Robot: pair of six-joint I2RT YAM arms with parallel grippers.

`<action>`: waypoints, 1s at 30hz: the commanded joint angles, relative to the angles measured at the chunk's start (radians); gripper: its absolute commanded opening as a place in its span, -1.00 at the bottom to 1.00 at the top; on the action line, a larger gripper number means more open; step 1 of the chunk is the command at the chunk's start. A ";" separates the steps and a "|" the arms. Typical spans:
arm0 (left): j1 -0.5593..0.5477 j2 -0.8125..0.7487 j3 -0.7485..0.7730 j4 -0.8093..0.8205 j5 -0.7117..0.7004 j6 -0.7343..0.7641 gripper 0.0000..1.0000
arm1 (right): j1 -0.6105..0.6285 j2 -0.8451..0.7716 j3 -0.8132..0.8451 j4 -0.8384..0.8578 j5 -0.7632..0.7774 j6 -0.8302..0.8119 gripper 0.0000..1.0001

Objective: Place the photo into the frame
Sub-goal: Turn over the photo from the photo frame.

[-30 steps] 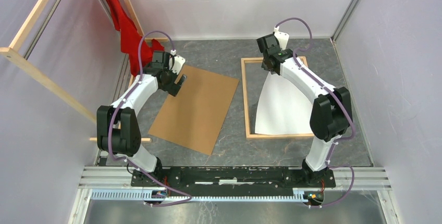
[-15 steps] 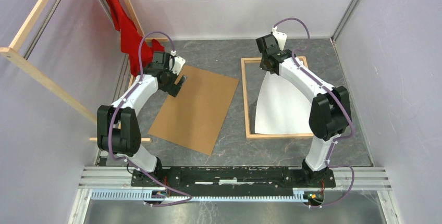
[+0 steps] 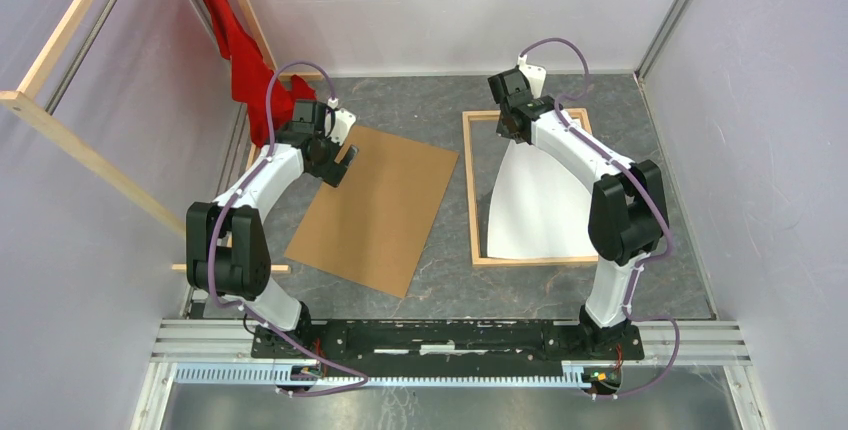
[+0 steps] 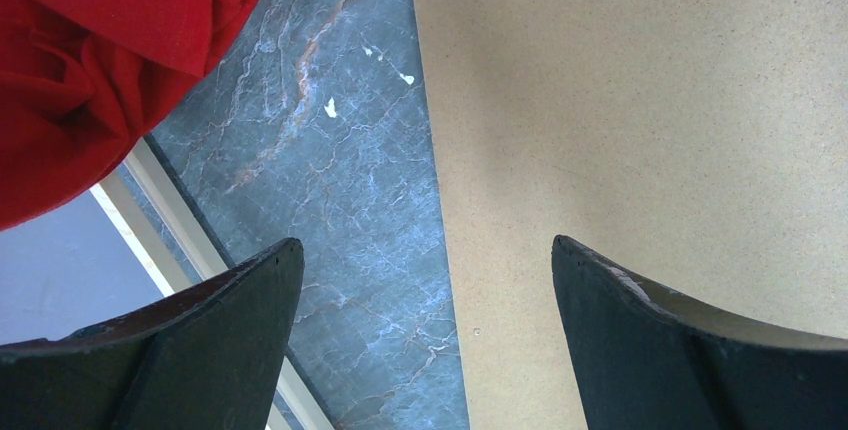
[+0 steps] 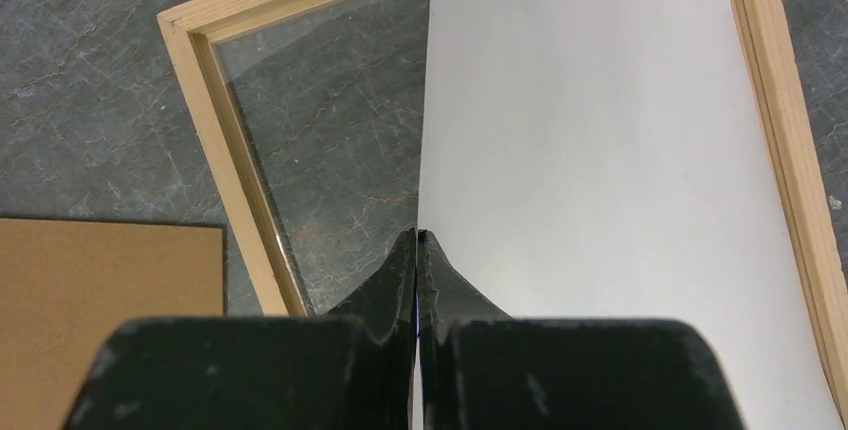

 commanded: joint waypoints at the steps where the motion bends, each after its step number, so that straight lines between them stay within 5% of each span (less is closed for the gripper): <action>1: 0.000 -0.006 -0.004 0.040 -0.006 0.003 0.99 | -0.004 -0.002 0.043 0.044 0.051 -0.019 -1.00; 14: 0.000 0.001 -0.006 0.042 -0.012 0.009 1.00 | -0.006 0.001 0.023 0.100 -0.021 -0.069 -1.00; 30: 0.000 -0.006 -0.014 0.045 -0.011 0.017 1.00 | -0.011 0.021 0.041 -0.019 0.080 0.016 -1.00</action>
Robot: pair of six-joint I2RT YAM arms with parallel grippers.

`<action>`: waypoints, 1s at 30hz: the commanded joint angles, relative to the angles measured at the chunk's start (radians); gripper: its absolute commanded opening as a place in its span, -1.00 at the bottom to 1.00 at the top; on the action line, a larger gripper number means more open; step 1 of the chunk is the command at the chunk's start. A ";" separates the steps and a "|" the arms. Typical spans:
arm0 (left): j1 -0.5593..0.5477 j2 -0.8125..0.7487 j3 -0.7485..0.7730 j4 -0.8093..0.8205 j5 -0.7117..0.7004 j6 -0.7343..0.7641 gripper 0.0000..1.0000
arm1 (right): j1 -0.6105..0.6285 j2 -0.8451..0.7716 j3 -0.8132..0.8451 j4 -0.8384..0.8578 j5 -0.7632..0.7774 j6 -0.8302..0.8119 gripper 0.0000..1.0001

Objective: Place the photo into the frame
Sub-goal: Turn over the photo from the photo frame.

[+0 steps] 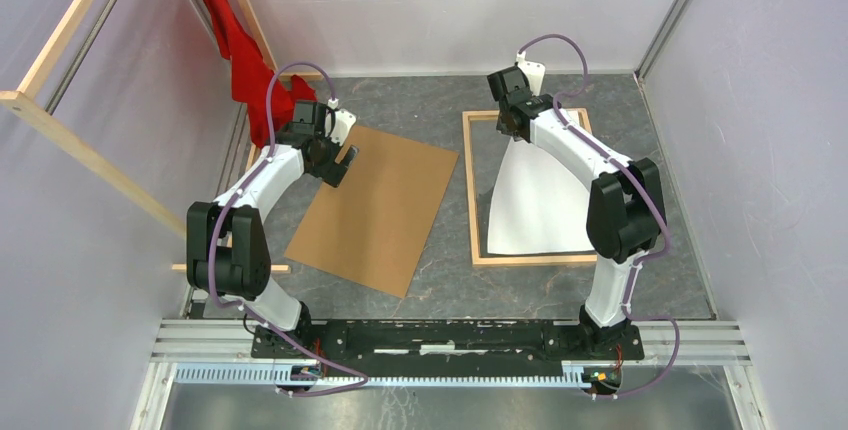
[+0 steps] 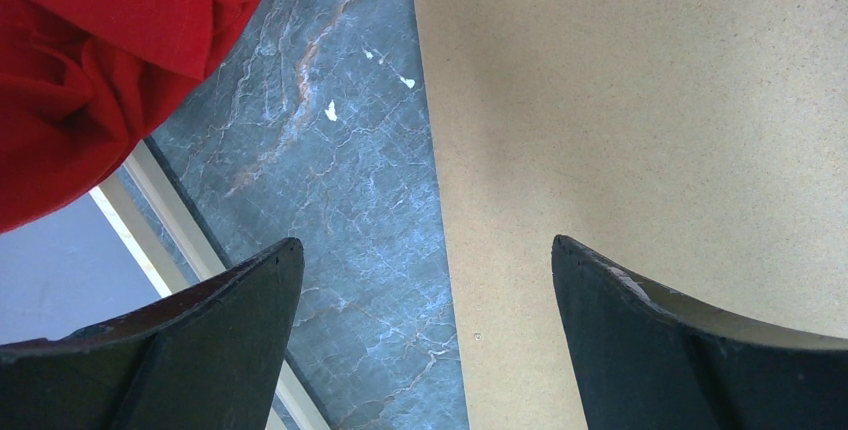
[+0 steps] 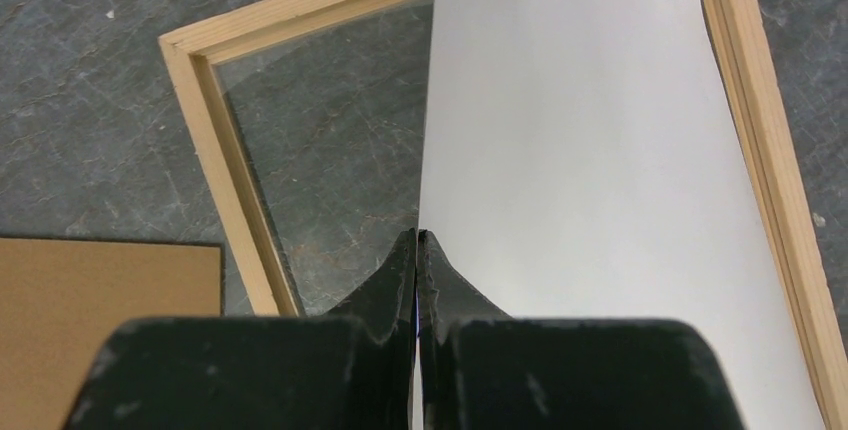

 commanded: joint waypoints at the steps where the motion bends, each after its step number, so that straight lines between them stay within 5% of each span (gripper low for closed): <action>1: -0.001 -0.005 -0.004 0.028 -0.010 0.015 1.00 | -0.010 0.000 0.020 -0.072 0.081 0.077 -1.00; 14: 0.000 -0.017 -0.008 0.030 -0.010 0.021 1.00 | -0.014 -0.044 -0.018 -0.049 0.060 0.093 -0.94; 16: 0.000 -0.019 -0.008 0.031 -0.010 0.021 1.00 | -0.014 -0.034 -0.016 -0.045 0.028 0.076 -0.76; 18: -0.001 -0.020 -0.008 0.030 -0.011 0.022 1.00 | -0.014 -0.030 -0.023 -0.033 -0.004 0.060 -0.34; 20: 0.000 -0.019 -0.008 0.031 -0.011 0.022 1.00 | -0.014 -0.036 -0.038 -0.011 -0.028 0.044 0.39; 22: 0.000 -0.020 -0.008 0.031 -0.012 0.024 1.00 | -0.013 -0.044 -0.050 0.009 -0.048 0.032 0.90; 30: 0.000 -0.015 -0.014 0.031 -0.013 0.029 1.00 | -0.012 -0.065 -0.066 0.050 -0.109 0.000 0.96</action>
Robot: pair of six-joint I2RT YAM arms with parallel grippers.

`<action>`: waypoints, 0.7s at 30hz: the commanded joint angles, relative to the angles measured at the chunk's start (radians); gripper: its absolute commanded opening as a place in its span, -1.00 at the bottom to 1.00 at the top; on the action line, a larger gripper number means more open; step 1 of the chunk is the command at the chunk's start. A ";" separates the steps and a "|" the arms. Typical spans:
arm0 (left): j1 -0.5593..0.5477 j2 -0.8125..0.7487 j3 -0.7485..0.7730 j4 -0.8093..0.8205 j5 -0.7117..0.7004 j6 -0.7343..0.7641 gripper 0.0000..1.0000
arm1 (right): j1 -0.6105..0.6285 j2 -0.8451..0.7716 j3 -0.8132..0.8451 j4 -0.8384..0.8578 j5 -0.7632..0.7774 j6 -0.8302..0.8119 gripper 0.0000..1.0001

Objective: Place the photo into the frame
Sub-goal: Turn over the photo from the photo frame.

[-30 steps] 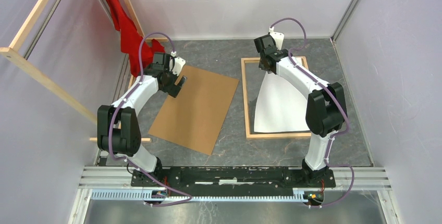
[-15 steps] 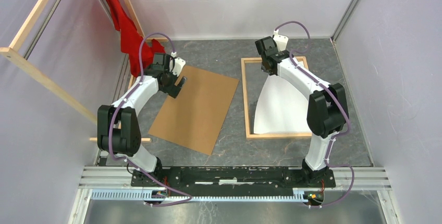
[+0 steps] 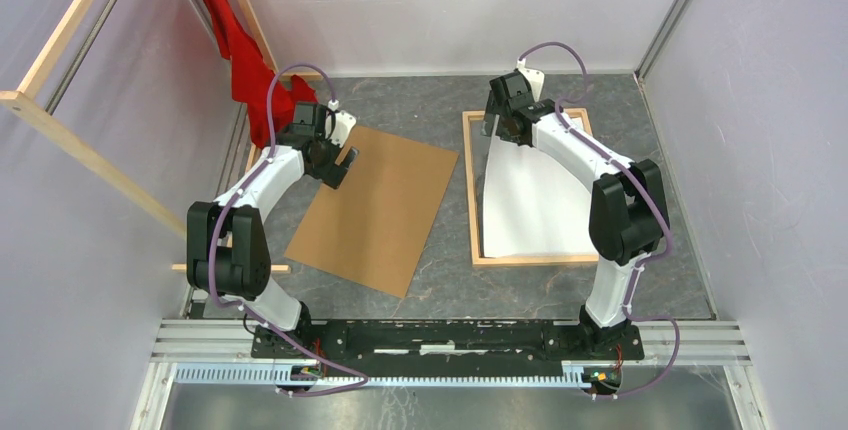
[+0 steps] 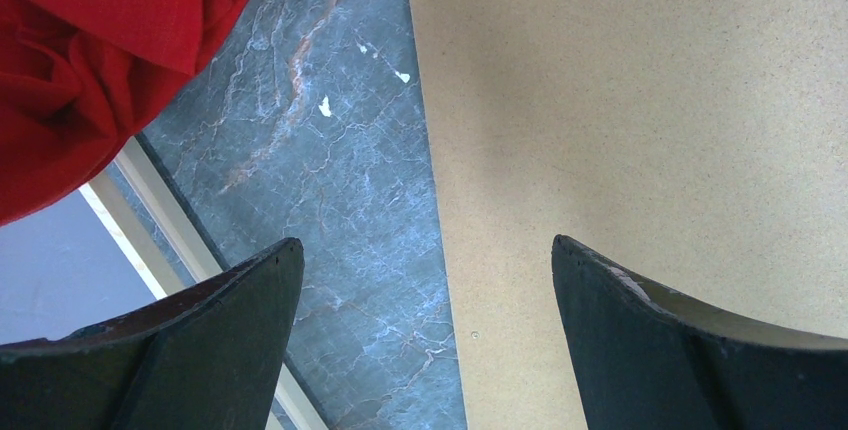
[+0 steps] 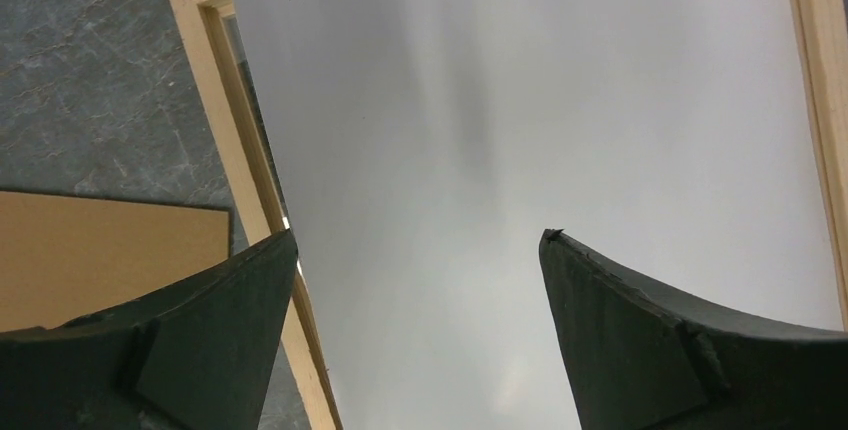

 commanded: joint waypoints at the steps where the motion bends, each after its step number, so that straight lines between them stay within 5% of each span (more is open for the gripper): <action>1: 0.000 -0.013 -0.004 0.027 -0.012 0.028 1.00 | -0.003 -0.047 -0.015 0.056 -0.047 -0.029 0.96; 21: 0.031 0.014 0.033 0.016 -0.034 0.049 1.00 | 0.057 -0.142 -0.172 0.176 -0.226 -0.023 0.96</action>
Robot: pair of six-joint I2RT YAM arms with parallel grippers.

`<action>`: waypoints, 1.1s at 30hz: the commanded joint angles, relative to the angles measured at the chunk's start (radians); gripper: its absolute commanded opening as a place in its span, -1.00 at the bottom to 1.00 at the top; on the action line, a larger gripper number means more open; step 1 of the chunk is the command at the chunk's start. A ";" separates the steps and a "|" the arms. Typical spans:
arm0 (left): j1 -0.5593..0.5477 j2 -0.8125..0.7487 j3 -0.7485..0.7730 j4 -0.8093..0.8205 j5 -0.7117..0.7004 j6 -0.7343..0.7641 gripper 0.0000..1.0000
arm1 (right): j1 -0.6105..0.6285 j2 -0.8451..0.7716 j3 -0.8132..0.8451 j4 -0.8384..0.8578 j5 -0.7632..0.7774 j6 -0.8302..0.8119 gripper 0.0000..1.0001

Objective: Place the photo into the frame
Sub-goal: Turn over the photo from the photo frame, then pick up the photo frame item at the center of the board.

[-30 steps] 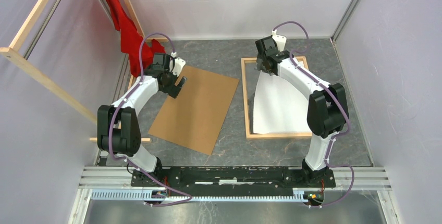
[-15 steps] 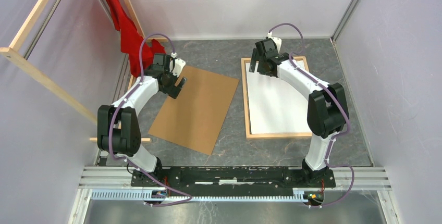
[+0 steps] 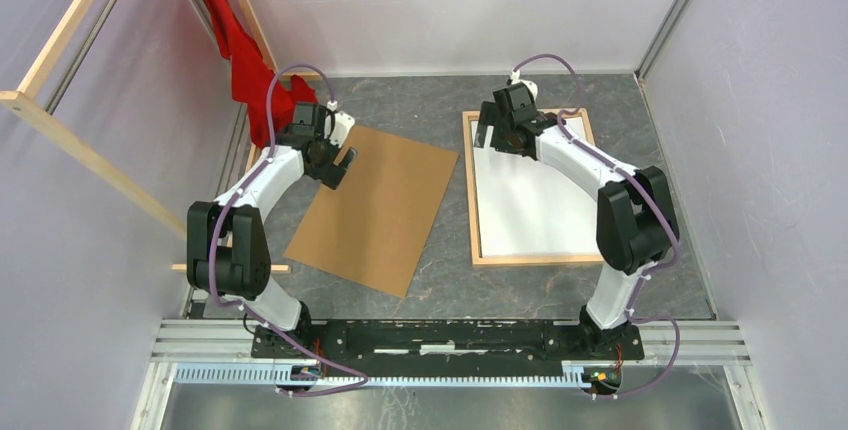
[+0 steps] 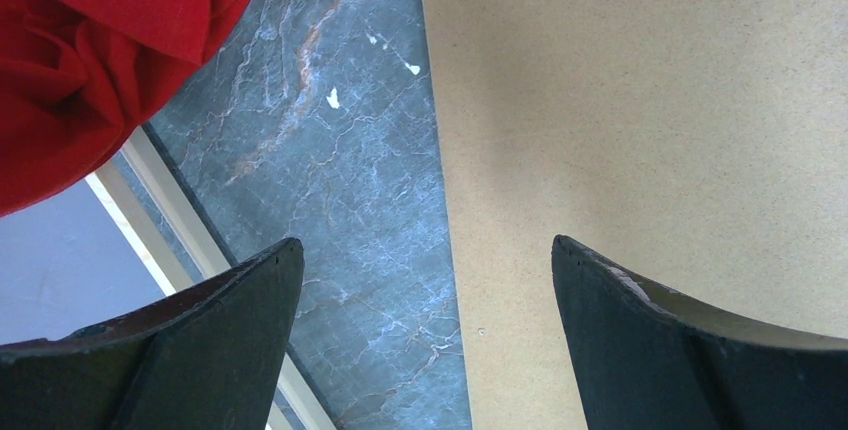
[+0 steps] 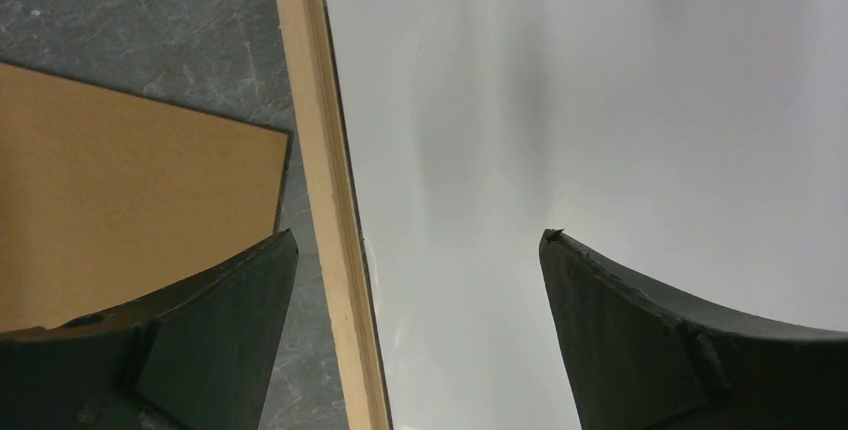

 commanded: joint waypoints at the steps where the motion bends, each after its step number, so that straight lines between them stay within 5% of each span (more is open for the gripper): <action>1: 0.038 0.020 0.053 0.011 -0.016 0.052 0.99 | 0.072 -0.098 -0.054 0.057 -0.029 0.023 0.96; 10: 0.162 0.092 0.115 0.047 -0.107 0.082 1.00 | 0.335 -0.202 -0.292 0.182 -0.016 0.231 0.96; 15: 0.168 0.138 0.053 0.122 -0.156 0.076 0.97 | 0.436 -0.155 -0.294 0.181 -0.019 0.327 0.96; 22: 0.168 0.177 -0.024 0.180 -0.152 0.068 0.94 | 0.457 -0.132 -0.309 0.183 -0.029 0.360 0.96; 33: 0.169 0.165 -0.109 0.245 -0.098 0.072 0.90 | 0.457 -0.320 -0.365 0.064 -0.080 0.271 0.96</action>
